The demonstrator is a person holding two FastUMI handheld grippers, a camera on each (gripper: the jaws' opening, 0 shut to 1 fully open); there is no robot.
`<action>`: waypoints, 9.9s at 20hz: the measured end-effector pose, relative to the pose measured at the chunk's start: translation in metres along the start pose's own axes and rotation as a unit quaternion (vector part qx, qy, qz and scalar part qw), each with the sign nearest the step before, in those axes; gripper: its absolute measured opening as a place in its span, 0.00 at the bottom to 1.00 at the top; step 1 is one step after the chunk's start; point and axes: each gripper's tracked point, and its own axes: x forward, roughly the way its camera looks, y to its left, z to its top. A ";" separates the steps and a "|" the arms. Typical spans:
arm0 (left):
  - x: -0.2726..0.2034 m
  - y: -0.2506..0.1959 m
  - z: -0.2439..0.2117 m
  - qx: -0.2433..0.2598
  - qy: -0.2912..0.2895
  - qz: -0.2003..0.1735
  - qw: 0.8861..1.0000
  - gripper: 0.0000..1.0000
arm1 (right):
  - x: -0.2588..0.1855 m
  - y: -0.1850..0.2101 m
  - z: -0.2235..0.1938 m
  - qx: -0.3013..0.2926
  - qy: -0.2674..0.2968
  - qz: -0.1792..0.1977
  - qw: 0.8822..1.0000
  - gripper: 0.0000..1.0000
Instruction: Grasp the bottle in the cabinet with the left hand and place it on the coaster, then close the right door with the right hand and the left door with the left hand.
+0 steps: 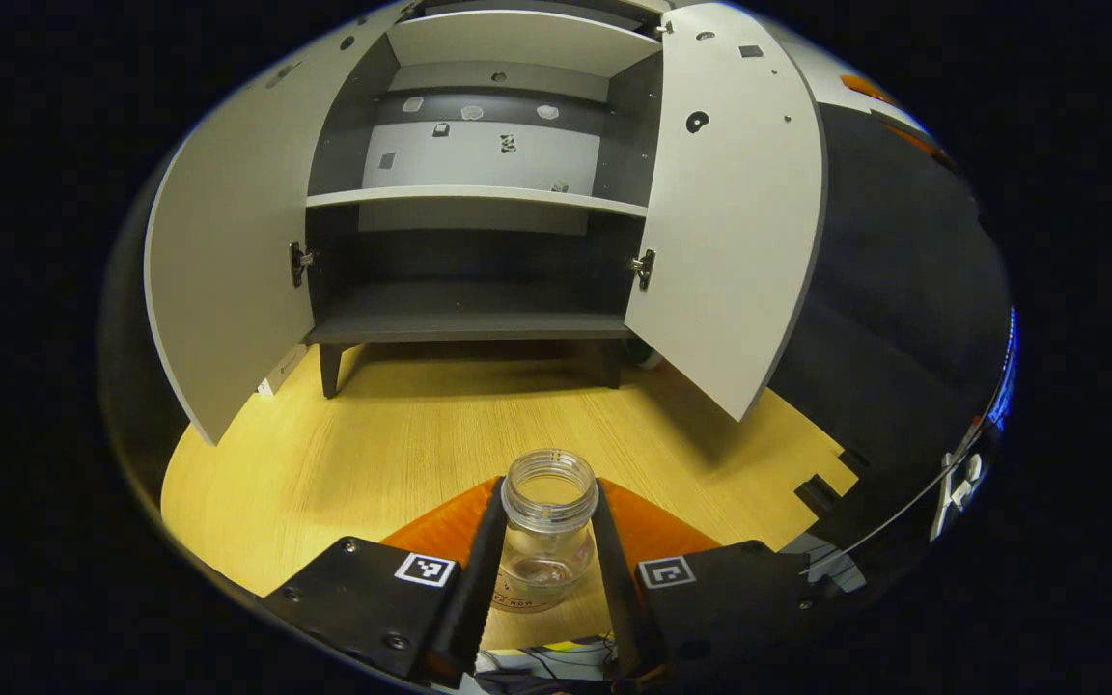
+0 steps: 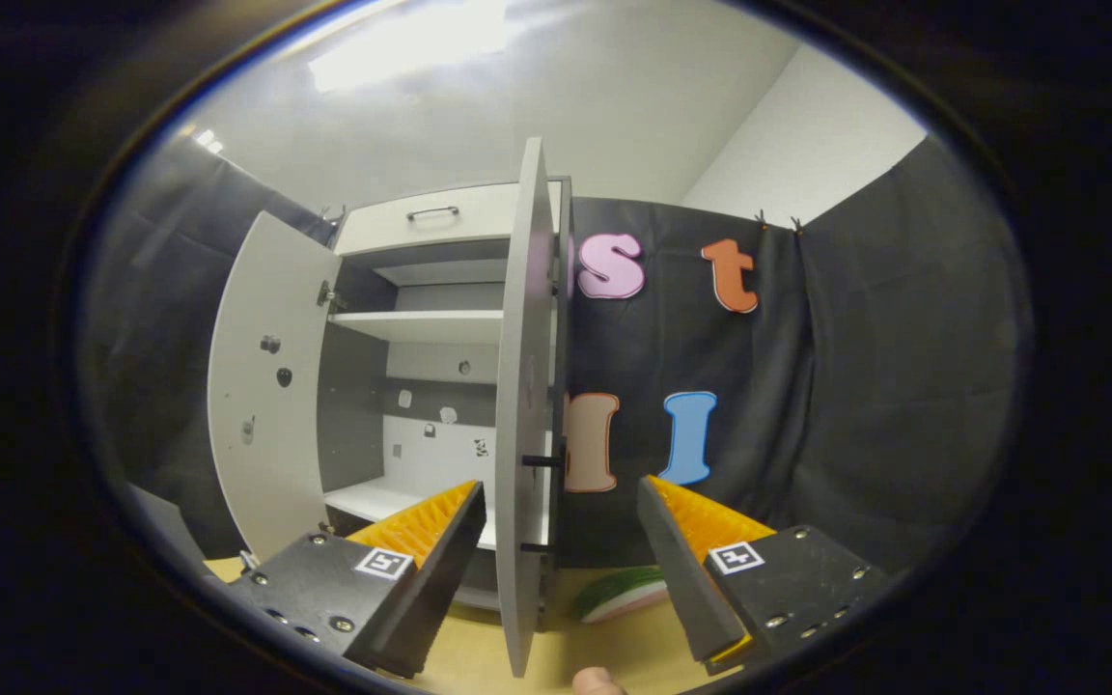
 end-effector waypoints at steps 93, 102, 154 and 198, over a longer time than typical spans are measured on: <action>-0.189 0.261 0.228 -0.061 -0.217 0.281 0.933 0.94 | 0.093 0.193 -0.064 0.017 0.063 0.089 0.994 0.99; -0.172 0.284 0.235 -0.043 -0.204 0.282 0.936 0.94 | 0.086 0.178 -0.067 0.007 0.056 0.045 0.997 0.95; -0.059 0.123 0.265 -0.007 -0.193 0.100 0.976 0.87 | 0.090 0.087 -0.092 0.056 0.077 -0.032 0.995 0.96; -0.083 -0.170 0.510 0.014 -0.327 0.002 0.945 0.93 | 0.102 -0.125 0.064 0.022 -0.058 -0.098 0.993 0.95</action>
